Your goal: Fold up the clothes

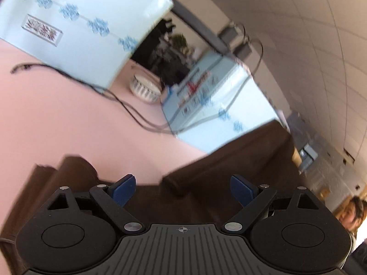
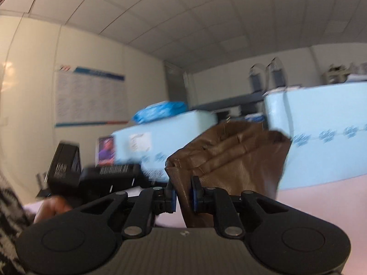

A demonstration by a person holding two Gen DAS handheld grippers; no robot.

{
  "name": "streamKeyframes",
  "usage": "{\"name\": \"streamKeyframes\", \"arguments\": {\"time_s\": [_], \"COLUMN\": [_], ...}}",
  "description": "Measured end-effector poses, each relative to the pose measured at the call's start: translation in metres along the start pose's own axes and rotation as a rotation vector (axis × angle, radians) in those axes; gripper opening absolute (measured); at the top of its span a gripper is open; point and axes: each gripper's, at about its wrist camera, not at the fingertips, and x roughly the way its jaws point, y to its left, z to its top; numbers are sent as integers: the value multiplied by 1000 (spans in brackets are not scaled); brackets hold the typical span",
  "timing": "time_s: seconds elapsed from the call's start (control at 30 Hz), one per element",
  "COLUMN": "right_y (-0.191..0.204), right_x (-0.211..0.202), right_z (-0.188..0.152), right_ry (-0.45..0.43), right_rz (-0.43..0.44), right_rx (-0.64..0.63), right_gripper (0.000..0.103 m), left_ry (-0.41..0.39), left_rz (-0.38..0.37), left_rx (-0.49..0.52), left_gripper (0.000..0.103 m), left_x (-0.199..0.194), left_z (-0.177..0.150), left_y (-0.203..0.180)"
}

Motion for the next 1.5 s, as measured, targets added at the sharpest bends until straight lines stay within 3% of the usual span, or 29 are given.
{"name": "streamKeyframes", "arguments": {"time_s": [0.07, 0.13, 0.2, 0.3, 0.33, 0.4, 0.47, 0.5, 0.57, 0.67, 0.7, 0.8, 0.97, 1.07, 1.17, 1.27, 1.4, 1.5], "right_y": [-1, 2, 5, 9, 10, 12, 9, 6, -2, -23, -29, -33, -26, -23, -25, -27, -28, -31], "right_x": [22, 42, 55, 59, 59, 57, 49, 44, 31, 4, 3, 24, 32, 34, 32, 32, 29, 23], "right_z": [-13, -27, -36, -38, -37, -34, -26, -21, -12, -2, -3, -19, -30, -34, -36, -36, -31, -23], "right_ry": [137, 265, 336, 339, 345, 354, 342, 328, 292, 195, 197, 334, 298, 296, 284, 278, 272, 260], "right_rz": [89, 152, 179, 181, 189, 237, 275, 286, 298, 282, 230, 108, 82, 86, 101, 109, 114, 113], "right_rx": [61, 97, 110, 114, 109, 99, 110, 121, 149, 231, 246, 283, 282, 291, 300, 301, 292, 308], "right_gripper": [15, 16, 18, 26, 29, 52, 68, 70, 70, 75, 75, 70, 74, 74, 74, 75, 76, 79], "left_ry": [-20, -17, 1, 70, 127, 207, 261, 294, 376, 419, 421, 428, 452, 460, 421, 431, 472, 440], "left_rz": [8, -29, -69, -114, -124, -127, -109, -78, -30, -40, -44, -50, -32, 22, 78, 91, 181, 131], "left_rx": [37, 63, 89, 152, 178, 181, 173, 165, 122, 62, 56, 29, -22, 75, 203, 305, 376, 374], "left_gripper": [92, 92, 92, 95, 95, 95, 95, 95, 95, 95, 95, 95, 95, 95, 95, 96, 97, 100], "left_x": [-13, -22, -25, -18, -6, 18, 36, 49, 75, 90, 92, 106, 128, 118, 99, 88, 114, 118], "left_z": [9, 14, 15, 14, 11, 4, -3, -6, -9, -6, -4, 7, 19, 21, 17, 7, -9, -11], "left_y": [-3, -8, -16, -28, -33, -33, -29, -24, -6, 12, 14, 22, 31, 9, -16, -33, -21, -9]}}
